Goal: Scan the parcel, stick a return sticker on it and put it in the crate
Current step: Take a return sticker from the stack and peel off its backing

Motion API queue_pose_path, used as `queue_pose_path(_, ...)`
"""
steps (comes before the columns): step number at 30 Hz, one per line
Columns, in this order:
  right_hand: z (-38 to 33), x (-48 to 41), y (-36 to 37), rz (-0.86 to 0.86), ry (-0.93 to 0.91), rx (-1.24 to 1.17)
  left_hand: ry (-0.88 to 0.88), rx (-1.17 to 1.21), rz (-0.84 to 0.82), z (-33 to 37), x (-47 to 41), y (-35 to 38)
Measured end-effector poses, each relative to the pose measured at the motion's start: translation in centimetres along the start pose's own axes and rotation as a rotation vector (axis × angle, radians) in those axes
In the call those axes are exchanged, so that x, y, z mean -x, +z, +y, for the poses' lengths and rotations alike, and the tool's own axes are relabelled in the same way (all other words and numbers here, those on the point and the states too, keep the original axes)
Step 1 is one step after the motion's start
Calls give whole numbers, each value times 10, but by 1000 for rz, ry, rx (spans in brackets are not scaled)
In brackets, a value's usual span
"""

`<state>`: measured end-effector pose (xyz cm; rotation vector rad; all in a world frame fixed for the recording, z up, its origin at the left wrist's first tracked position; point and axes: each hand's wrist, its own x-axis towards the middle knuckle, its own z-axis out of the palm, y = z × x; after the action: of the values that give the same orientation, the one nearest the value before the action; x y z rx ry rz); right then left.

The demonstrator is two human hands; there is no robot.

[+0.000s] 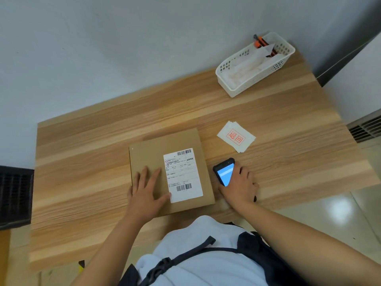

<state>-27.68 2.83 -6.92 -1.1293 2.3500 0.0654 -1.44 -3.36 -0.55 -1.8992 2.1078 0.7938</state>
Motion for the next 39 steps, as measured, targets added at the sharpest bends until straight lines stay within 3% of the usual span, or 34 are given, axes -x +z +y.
queue_pose_path(3,5,-2,-8,-44,-14,-74,2,6,-4,0,1,0)
queue_pose_path(7,19,-24,-33,-116,-32,-371,2,6,-20,1,-1,1)
queue_pose_path(10,26,-59,-58,-56,25,-570,-10,19,-43,2,-2,-1)
queue_pose_path(14,27,-106,-79,33,-38,-338,-26,1,-53,5,-4,-3)
queue_pose_path(21,14,-129,-75,22,-94,5,-37,1,-49,7,-4,-2)
queue_pose_path(30,11,-126,-64,71,-126,-8,-29,-34,-76,5,-4,-1)
queue_pose_path(39,11,-113,-53,222,-146,-9,-31,-68,-128,7,-2,-4)
